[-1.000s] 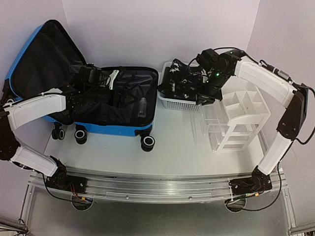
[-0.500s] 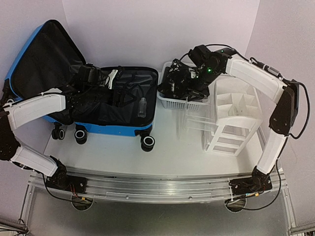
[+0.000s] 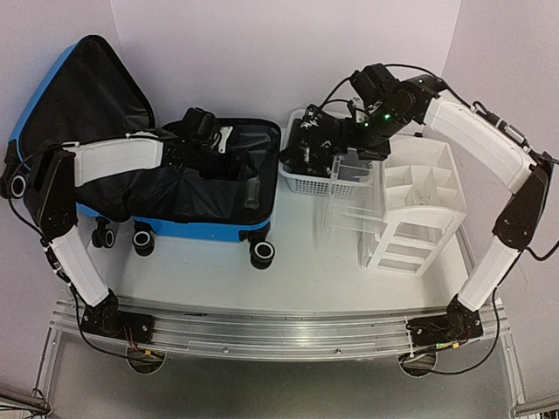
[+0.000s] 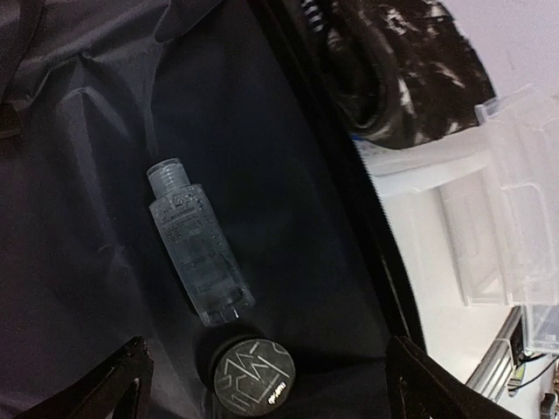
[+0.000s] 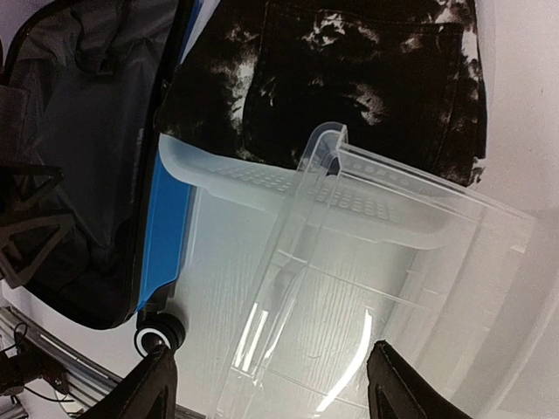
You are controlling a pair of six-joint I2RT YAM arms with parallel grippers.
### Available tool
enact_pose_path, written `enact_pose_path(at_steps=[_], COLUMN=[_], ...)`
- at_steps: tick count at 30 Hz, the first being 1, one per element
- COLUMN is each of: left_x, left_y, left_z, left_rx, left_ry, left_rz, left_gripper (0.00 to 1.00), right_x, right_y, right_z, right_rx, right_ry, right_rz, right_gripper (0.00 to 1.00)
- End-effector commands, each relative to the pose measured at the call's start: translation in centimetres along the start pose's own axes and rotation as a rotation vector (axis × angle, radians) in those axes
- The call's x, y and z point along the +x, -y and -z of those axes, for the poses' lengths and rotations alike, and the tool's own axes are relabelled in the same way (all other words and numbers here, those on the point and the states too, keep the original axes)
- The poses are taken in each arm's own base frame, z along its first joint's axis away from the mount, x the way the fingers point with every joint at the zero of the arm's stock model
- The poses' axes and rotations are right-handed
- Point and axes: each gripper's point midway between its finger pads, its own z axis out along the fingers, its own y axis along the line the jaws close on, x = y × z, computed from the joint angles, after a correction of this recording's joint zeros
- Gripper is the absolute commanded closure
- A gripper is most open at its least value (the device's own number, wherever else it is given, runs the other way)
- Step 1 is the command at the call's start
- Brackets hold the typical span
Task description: Open, take out, and arrange the luggage
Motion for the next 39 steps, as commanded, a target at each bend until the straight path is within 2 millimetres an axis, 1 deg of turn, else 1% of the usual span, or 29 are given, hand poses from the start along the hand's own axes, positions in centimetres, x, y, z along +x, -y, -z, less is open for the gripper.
enact_pose_path(at_steps=[1,2,4,5,8,9,10,13,14,16,18,20,22,24,26,27,29,32,33,35,36,38,39], left_x=[0.7,0.1,-0.7,-1.3,-1.9,-1.3,-0.3,1.4,1.9,2.2,2.7,3.4,4.0,4.8,4.8,4.5,2.8,-0.1,-1.3,-3.8,-5.0,-7.8,-9.2], left_y=[-2.2,-2.8,-3.3,-3.2,-2.3,-2.4,-2.9,-4.5,-4.8,-5.0,-5.2,-5.6,-6.4,-6.9,-6.9,-6.9,-6.6,-5.5,-5.0,-4.1,-3.5,-1.7,-0.4], left_z=[-3.8,-4.3,-5.2,-5.7,-7.6,-8.4,-9.0,-9.3,-9.3,-9.5,-9.7,-10.0,-10.2,-10.5,-10.5,-10.4,-9.5,-7.8,-6.9,-4.9,-3.8,-1.5,-0.2], left_rx=[-0.188,-0.233,-0.268,-0.263,-0.253,-0.266,-0.292,-0.373,-0.38,-0.379,-0.388,-0.403,-0.439,-0.446,-0.444,-0.443,-0.428,-0.376,-0.361,-0.325,-0.297,-0.201,-0.138], left_ry=[-0.147,-0.155,-0.152,-0.134,-0.154,-0.188,-0.227,-0.274,-0.278,-0.273,-0.29,-0.316,-0.322,-0.337,-0.337,-0.329,-0.294,-0.246,-0.221,-0.171,-0.144,-0.07,-0.023], left_rz=[0.096,0.113,0.104,0.089,0.073,0.082,0.107,0.179,0.19,0.195,0.202,0.214,0.211,0.225,0.24,0.248,0.26,0.276,0.275,0.261,0.251,0.217,0.184], left_gripper=[0.14,0.2,0.23,0.23,0.22,0.23,0.24,0.29,0.3,0.34,0.4,0.43,0.47,0.58,0.71,0.75,0.84,0.94,0.98,1.0,1.0,1.0,1.0], right_x=[-1.1,-1.0,-0.8,-0.6,-0.3,-0.2,-0.1,0.0,0.0,0.0,-0.1,-0.1,-0.2,-0.2,-0.1,-0.1,-0.1,-0.4,-0.6,-0.9,-1.4,-2.3,-2.8], right_y=[1.0,1.2,1.3,1.4,1.8,1.9,2.0,1.9,1.9,2.0,2.0,1.8,1.5,1.5,1.5,1.5,1.4,1.2,1.0,0.2,-0.5,-2.2,-3.1], right_z=[3.0,3.1,3.2,3.2,2.9,2.8,2.7,2.8,2.9,2.9,2.8,2.6,2.6,2.6,2.8,2.9,3.2,3.7,3.8,4.1,4.4,5.1,5.5], right_rx=[0.049,0.052,0.053,0.055,0.071,0.074,0.075,0.068,0.068,0.074,0.076,0.069,0.059,0.055,0.054,0.05,0.043,0.03,0.024,-0.008,-0.036,-0.109,-0.151], right_ry=[0.094,0.096,0.094,0.093,0.084,0.081,0.078,0.077,0.078,0.08,0.08,0.075,0.071,0.072,0.074,0.076,0.08,0.09,0.094,0.097,0.107,0.126,0.144], right_rz=[0.056,0.062,0.074,0.078,0.087,0.089,0.089,0.087,0.087,0.089,0.087,0.083,0.079,0.071,0.064,0.06,0.054,0.053,0.058,0.069,0.079,0.095,0.099], right_gripper=[0.32,0.32,0.32,0.32,0.32,0.32,0.32,0.32,0.32,0.32,0.32,0.32,0.32,0.32,0.32,0.32,0.32,0.32,0.32,0.32,0.32,0.32,0.32])
